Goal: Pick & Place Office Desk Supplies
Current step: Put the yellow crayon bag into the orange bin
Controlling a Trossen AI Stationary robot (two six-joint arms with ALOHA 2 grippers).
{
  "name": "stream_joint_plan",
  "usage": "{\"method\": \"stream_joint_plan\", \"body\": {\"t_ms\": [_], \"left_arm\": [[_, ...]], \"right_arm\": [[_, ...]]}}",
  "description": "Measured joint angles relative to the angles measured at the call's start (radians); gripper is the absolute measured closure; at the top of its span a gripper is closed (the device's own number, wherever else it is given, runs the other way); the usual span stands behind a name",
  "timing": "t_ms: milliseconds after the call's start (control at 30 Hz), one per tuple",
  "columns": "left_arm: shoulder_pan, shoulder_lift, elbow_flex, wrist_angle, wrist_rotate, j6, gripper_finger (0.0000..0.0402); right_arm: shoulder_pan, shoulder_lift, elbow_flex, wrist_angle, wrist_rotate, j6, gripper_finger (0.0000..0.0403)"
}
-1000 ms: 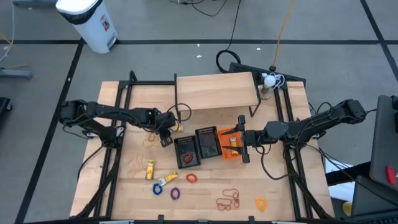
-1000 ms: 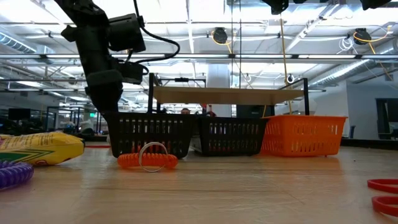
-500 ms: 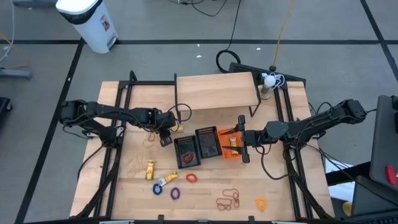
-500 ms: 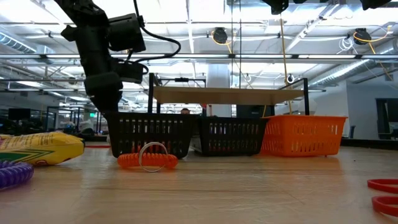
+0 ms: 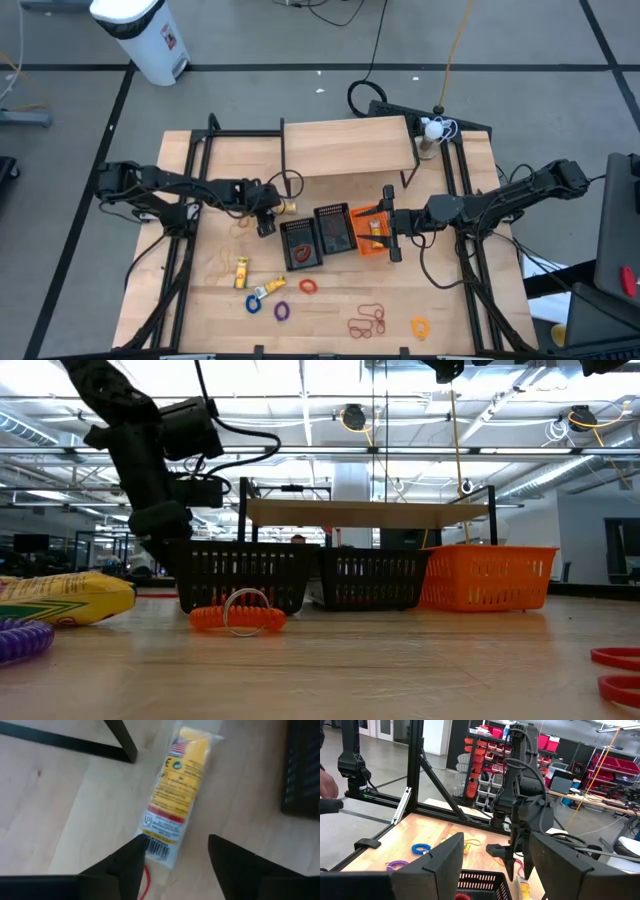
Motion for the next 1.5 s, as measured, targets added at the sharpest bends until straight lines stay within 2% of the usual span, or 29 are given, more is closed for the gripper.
{"method": "stream_joint_plan", "body": {"t_ms": [133, 300, 600, 867, 1067, 1133, 1233, 1500], "left_arm": [[0.001, 0.000, -0.006, 0.031, 0.000, 0.007, 0.0150], [0.001, 0.000, -0.006, 0.044, -0.012, 0.021, 0.0147], [0.003, 0.000, -0.007, 0.034, -0.232, 0.054, 0.0176], [0.001, 0.000, -0.007, 0.034, -0.231, 0.130, 0.0176], [0.007, 0.000, -0.007, -0.011, -0.234, 0.076, 0.0166], [0.011, 0.000, -0.007, -0.047, -0.239, 0.117, 0.0165], [0.012, 0.000, -0.007, -0.087, -0.301, 0.226, 0.0164], [0.012, 0.000, -0.007, -0.092, -0.416, 0.499, 0.0164]], "right_arm": [[0.000, 0.000, 0.000, 0.000, 0.000, 0.000, 0.0183], [0.000, 0.000, 0.000, 0.000, 0.000, 0.000, 0.0183], [0.000, 0.000, 0.000, 0.000, 0.000, 0.000, 0.0183], [0.000, 0.000, 0.000, 0.000, 0.000, 0.000, 0.0183], [0.000, 0.000, 0.000, 0.000, 0.000, 0.000, 0.0183], [0.000, 0.000, 0.000, 0.000, 0.000, 0.000, 0.0183], [0.000, 0.000, 0.000, 0.000, 0.000, 0.000, 0.0183], [0.000, 0.000, 0.000, -0.001, 0.000, 0.000, 0.0183]]}}
